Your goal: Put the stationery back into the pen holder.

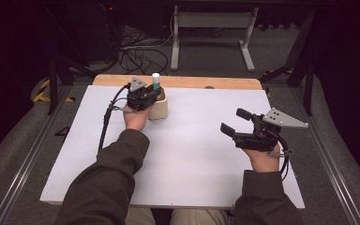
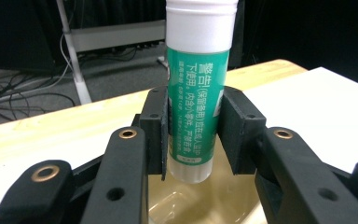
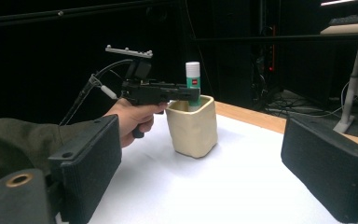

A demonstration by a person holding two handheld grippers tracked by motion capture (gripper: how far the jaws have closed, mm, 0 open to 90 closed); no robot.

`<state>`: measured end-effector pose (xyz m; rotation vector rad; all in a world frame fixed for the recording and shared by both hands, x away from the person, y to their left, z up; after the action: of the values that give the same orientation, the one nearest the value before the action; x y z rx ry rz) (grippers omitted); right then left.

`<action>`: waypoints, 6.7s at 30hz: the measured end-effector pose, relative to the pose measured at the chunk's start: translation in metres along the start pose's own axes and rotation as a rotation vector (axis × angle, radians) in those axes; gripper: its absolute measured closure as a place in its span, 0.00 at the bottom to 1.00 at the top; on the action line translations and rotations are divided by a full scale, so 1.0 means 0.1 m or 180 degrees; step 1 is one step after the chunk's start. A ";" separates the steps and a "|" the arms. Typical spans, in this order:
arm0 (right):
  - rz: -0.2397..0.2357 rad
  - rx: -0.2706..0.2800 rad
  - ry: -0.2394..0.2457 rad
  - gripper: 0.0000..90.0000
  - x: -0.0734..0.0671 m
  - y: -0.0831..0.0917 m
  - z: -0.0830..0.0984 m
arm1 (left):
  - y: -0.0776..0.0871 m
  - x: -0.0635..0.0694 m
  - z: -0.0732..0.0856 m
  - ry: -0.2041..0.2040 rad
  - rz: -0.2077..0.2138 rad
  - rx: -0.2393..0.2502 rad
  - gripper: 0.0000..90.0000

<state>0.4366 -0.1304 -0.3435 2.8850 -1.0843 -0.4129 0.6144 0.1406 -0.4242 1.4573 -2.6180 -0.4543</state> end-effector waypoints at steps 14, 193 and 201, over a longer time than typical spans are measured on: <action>0.0008 -0.0021 0.0000 0.15 0.02 0.00 0.01 | -0.07 0.00 0.10 0.0069 -0.0010 -0.0153 0.72; 0.0396 0.0075 0.0076 0.14 0.12 0.04 0.17 | 2.30 0.29 0.16 -0.0118 0.0386 0.0576 0.13; 0.0419 0.0090 0.0079 0.12 0.13 0.04 0.18 | 2.32 0.27 0.16 -0.0108 0.0375 0.0585 0.13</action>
<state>0.4391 -0.1409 -0.3634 2.8128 -1.2769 -0.3578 0.4081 0.2355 -0.3686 1.3431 -2.8186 -0.2333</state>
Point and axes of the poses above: each handheld gripper's, and its own axes: y roughly backward along the jaws, z roughly out of its underside, x roughly to its right, the point moved 9 cm from there along -y, roughly forward along the jaws, and after that the axes turned 6 degrees about -y, right-handed, at the moved point
